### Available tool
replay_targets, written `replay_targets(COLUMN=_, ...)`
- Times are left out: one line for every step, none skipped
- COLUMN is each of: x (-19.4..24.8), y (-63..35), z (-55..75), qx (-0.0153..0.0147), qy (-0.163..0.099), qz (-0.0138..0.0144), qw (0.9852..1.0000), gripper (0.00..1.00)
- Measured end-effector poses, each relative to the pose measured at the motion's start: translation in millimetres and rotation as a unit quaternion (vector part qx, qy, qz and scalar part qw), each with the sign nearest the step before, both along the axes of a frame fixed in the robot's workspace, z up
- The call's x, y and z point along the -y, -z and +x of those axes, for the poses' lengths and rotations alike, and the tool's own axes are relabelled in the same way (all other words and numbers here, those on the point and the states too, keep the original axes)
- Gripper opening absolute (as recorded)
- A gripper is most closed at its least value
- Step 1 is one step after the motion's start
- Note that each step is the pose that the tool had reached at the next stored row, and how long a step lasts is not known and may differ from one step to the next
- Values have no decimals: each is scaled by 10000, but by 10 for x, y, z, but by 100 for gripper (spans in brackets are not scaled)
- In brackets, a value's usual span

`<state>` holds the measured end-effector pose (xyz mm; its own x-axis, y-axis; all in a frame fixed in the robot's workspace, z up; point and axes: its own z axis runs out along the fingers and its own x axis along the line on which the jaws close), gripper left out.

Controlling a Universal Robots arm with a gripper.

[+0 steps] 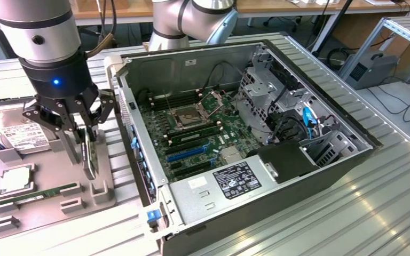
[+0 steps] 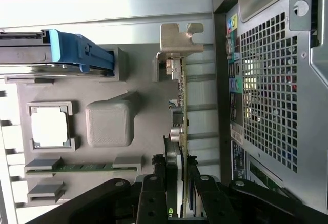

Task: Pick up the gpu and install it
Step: 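Pick up the gpu and move the gpu toward the slot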

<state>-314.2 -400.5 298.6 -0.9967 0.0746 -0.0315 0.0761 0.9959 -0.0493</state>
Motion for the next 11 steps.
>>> replay_targets(x=0, y=-8, z=0, qx=0, qy=0, qz=0, qw=10000, gripper=27)
replay_targets(x=0, y=-16, z=0, qx=0, qy=0, qz=0, qw=10000, gripper=27)
replay_targets(x=0, y=-24, z=0, qx=0, qy=0, qz=0, qw=10000, gripper=27)
replay_targets(x=0, y=-33, z=0, qx=0, qy=0, qz=0, qw=10000, gripper=27)
replay_targets(x=0, y=-41, z=0, qx=0, qy=0, qz=0, qw=10000, gripper=27)
replay_targets(x=0, y=-49, z=0, qx=0, qy=0, qz=0, qw=10000, gripper=27)
replay_targets(x=-1, y=-56, z=0, qx=0, qy=0, qz=1, qw=10000, gripper=27)
replay_targets(x=0, y=-64, z=0, qx=0, qy=0, qz=0, qw=10000, gripper=27)
replay_targets(x=-1, y=-71, z=0, qx=0, qy=0, qz=0, qw=10000, gripper=27)
replay_targets(x=0, y=-78, z=0, qx=0, qy=0, qz=0, qw=10000, gripper=27)
replay_targets(x=0, y=-86, z=0, qx=0, qy=0, qz=0, qw=10000, gripper=27)
